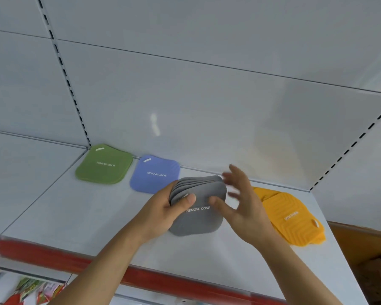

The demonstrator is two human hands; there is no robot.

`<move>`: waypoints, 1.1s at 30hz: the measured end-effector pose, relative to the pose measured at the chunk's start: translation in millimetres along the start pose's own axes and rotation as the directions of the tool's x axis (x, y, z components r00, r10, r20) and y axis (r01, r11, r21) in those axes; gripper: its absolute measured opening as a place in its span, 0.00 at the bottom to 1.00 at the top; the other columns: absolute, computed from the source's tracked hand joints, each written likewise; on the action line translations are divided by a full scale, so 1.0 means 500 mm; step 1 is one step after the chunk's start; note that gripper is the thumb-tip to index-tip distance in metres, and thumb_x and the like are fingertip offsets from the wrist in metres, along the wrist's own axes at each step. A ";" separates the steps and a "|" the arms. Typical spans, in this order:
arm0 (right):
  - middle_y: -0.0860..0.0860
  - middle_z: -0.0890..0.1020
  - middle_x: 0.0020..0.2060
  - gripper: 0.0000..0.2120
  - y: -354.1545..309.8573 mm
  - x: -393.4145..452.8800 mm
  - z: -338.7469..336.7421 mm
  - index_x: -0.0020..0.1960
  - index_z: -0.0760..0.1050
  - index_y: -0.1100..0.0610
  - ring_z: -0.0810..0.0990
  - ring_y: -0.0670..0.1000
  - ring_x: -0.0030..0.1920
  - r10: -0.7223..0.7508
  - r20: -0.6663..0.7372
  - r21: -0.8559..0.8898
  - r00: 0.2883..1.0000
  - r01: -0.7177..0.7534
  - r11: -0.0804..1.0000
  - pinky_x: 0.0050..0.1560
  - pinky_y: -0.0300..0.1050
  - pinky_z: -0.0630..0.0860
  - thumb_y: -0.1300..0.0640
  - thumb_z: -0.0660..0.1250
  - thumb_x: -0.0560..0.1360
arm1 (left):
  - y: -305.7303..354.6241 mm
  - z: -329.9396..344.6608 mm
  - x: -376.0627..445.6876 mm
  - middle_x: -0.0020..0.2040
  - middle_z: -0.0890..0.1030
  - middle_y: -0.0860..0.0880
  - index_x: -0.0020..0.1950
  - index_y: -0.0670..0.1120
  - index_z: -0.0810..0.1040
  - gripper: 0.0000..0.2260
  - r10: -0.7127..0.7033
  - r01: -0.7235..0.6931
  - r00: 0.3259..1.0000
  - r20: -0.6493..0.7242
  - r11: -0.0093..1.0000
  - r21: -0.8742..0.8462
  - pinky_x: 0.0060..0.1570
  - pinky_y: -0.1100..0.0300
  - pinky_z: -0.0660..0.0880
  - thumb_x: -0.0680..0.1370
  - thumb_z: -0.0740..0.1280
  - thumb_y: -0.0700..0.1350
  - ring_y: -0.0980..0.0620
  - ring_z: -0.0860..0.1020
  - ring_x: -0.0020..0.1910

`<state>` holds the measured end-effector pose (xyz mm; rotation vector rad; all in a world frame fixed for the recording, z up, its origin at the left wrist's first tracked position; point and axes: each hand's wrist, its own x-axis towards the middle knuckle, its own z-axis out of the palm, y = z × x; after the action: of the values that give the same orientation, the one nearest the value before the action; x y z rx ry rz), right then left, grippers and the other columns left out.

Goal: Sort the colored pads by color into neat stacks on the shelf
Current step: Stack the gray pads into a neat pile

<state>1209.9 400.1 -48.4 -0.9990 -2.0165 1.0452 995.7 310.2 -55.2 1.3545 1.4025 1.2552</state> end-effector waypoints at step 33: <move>0.38 0.81 0.49 0.14 0.063 -0.050 0.028 0.57 0.70 0.45 0.82 0.46 0.52 0.043 -0.216 0.027 0.975 -0.038 0.999 0.49 0.47 0.80 0.62 0.68 0.81 | -0.035 0.054 0.032 0.61 0.78 0.62 0.67 0.59 0.65 0.12 0.095 -0.090 0.995 -0.039 0.989 0.113 0.61 0.69 0.71 0.86 0.61 0.47 0.58 0.78 0.63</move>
<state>1221.5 386.5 -87.1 -1.0963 -1.8103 0.9344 1017.0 330.2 -76.2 1.4904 1.4741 1.2902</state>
